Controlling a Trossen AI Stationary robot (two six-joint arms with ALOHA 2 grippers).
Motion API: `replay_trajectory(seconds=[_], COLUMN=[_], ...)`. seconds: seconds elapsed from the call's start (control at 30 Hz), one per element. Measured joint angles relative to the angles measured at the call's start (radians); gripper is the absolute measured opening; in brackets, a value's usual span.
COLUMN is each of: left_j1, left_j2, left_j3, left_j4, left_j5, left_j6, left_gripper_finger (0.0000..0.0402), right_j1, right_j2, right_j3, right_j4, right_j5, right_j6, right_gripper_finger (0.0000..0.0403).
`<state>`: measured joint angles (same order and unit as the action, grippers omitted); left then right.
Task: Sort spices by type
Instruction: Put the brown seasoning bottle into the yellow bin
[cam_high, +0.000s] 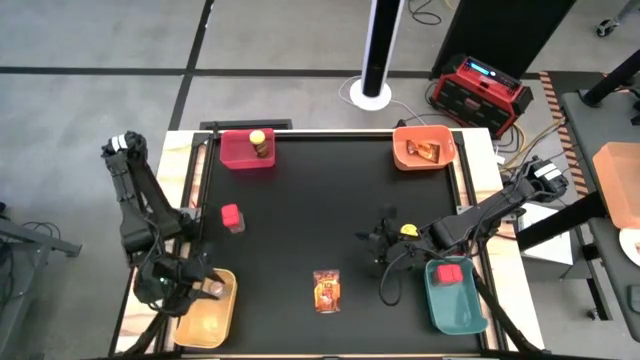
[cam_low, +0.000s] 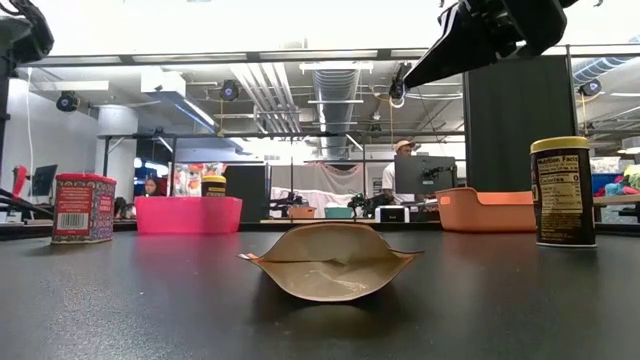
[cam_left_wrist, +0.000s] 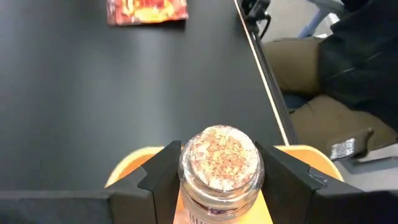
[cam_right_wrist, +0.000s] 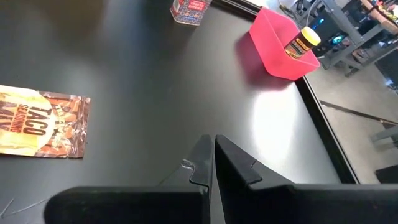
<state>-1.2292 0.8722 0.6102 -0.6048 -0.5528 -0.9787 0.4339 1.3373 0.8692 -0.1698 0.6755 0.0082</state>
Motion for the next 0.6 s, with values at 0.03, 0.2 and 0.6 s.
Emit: replay_trajectory(seconds=[0.03,0.2,0.6], left_j1=[-0.021,-0.096,-0.156], left_j2=[0.0,0.039,0.222], left_j3=[0.0,-0.006,-0.009], left_j4=[-0.007,-0.005,0.0], left_j5=[-0.01,-0.06,-0.059], left_j6=[-0.028,-0.112,-0.183], left_gripper_finger=[0.0169,0.0169,0.0169], right_j1=[0.0,0.0,0.0], right_j2=[0.0,0.0,0.0], right_j3=[0.0,0.0,0.0], right_j4=[0.004,0.004,0.028], right_j5=[0.0,-0.003,-0.003], right_j6=[0.001,0.019,0.018], right_gripper_finger=[0.0009,0.0009,0.0009])
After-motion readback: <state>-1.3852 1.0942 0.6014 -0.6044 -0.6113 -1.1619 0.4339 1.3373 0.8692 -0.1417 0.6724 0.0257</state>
